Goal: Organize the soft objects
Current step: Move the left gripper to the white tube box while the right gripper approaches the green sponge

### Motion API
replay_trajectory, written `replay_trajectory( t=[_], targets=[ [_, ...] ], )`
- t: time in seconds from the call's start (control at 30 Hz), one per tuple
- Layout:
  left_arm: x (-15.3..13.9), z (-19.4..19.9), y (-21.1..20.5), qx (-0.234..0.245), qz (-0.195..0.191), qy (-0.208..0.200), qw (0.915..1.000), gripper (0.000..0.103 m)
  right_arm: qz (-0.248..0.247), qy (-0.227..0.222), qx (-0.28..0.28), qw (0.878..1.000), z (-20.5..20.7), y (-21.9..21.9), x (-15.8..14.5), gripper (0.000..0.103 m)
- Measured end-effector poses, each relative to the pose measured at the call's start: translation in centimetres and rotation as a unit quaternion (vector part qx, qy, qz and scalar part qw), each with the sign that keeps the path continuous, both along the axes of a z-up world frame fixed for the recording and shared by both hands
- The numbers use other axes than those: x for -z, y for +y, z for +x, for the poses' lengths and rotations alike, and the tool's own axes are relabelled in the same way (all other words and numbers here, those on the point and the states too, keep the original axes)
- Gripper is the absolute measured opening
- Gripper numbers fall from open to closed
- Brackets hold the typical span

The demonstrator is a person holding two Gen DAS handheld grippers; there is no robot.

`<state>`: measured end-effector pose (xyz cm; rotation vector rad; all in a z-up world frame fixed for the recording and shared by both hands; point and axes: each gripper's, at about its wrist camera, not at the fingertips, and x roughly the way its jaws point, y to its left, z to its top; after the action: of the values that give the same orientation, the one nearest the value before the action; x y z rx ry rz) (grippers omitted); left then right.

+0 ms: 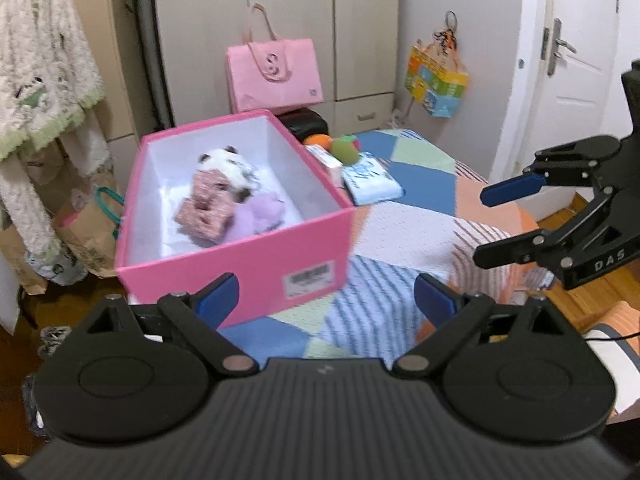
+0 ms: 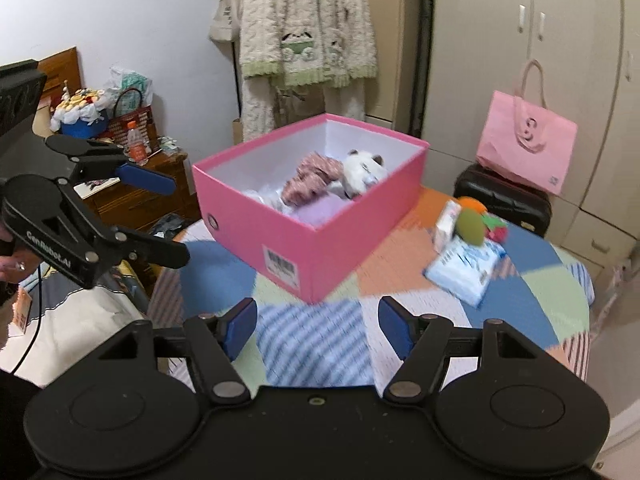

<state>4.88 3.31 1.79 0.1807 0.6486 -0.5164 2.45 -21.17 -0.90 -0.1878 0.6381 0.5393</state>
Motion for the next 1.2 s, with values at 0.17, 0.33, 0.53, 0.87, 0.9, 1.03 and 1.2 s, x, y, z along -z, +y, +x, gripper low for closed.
replay_trajectory(
  t=[0.17, 0.33, 0.53, 0.87, 0.9, 1.03, 1.2],
  targets=[
    [1.1, 0.0, -3.2, 0.017, -0.009, -0.006, 0.9998, 0.095, 0.01, -0.003, 0.013, 1.0, 0.1, -2.4, 2.5, 0.073],
    [1.6, 0.6, -6.6, 0.027, -0.026, -0.028, 0.9989, 0.095, 0.007, -0.024, 0.029, 0.999, 0.7, -3.7, 4.2, 0.076],
    [2.3, 3.0, -10.2, 0.045, -0.065, -0.006, 0.9968, 0.095, 0.013, -0.041, 0.05, 0.998, 2.5, -5.8, 5.9, 0.078],
    [3.8, 8.2, -14.5, -0.022, -0.084, -0.051, 0.9949, 0.092, 0.058, -0.048, 0.13, 0.989, 8.6, -13.0, 6.0, 0.078],
    [3.9, 8.8, -14.9, -0.028, -0.085, -0.054, 0.9945, 0.092, 0.06, -0.05, 0.137, 0.988, 9.3, -13.7, 6.0, 0.078],
    [4.5, 10.9, -16.8, -0.069, -0.067, -0.086, 0.9917, 0.092, 0.066, -0.05, 0.152, 0.985, 12.7, -15.4, 5.7, 0.078],
    [5.9, 14.3, -18.5, -0.103, -0.044, -0.076, 0.9907, 0.083, 0.096, -0.031, 0.14, 0.985, 17.3, -16.3, 4.6, 0.078]
  ],
)
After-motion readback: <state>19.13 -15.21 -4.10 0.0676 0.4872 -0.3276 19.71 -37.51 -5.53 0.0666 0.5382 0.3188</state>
